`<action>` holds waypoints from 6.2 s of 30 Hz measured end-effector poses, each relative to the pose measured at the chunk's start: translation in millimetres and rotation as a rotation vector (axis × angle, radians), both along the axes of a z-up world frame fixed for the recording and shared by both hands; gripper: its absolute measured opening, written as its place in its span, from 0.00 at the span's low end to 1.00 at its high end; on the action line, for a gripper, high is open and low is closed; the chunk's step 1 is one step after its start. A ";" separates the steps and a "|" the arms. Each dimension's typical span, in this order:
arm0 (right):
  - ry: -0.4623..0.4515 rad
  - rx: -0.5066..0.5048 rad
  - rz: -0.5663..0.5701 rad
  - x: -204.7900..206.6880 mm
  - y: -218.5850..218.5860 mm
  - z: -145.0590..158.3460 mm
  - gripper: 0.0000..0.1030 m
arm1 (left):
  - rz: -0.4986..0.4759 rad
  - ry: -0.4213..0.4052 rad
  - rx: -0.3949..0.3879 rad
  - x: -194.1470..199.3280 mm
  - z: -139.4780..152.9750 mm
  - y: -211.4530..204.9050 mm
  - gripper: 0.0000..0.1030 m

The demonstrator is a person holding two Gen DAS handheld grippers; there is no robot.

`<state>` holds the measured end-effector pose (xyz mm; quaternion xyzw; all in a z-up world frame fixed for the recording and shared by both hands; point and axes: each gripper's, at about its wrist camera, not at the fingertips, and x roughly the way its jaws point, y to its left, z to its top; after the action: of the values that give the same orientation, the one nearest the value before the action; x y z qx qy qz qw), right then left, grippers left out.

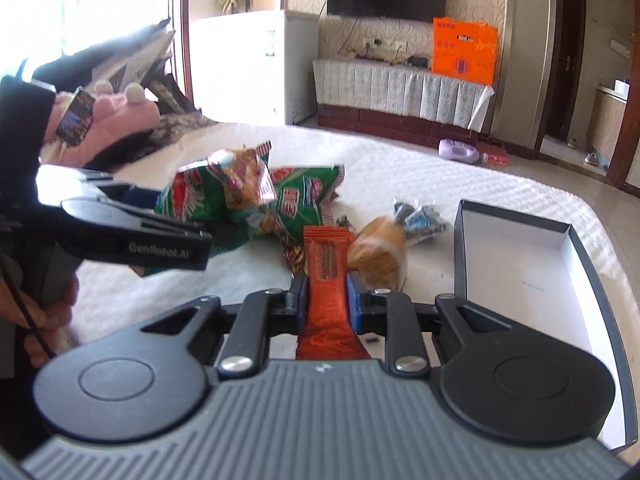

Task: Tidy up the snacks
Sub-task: 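Carry the green chip bag in the left tool while the right tool carries the candy bar over the box, then open the left tool to drop the green bag into the box while the right tool releases the candy bar, then grasp the wrapped bread pastry with the right tool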

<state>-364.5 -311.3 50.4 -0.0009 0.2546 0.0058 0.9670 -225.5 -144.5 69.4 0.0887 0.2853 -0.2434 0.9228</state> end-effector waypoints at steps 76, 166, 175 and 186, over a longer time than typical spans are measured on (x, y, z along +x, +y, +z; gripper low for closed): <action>-0.042 0.124 -0.340 -58.8 -113.2 -3.4 0.23 | -0.343 -0.021 -0.037 -41.9 5.7 -179.3 0.76; 0.195 0.242 -0.503 -17.9 -151.0 -55.4 0.25 | -0.278 0.022 -0.010 -42.0 -13.0 -118.0 0.96; 0.165 0.220 -0.488 -33.9 -143.3 -44.7 0.41 | -0.221 0.022 0.000 -52.8 -14.0 -97.6 0.96; 0.020 0.120 -0.336 -49.2 -108.5 -15.3 0.41 | -0.161 0.028 -0.001 -46.1 -15.4 -76.1 0.96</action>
<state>-413.7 -419.8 35.2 0.0996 0.2598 -0.1409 0.9501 -271.5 -220.6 54.0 0.1076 0.2899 -0.3183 0.8961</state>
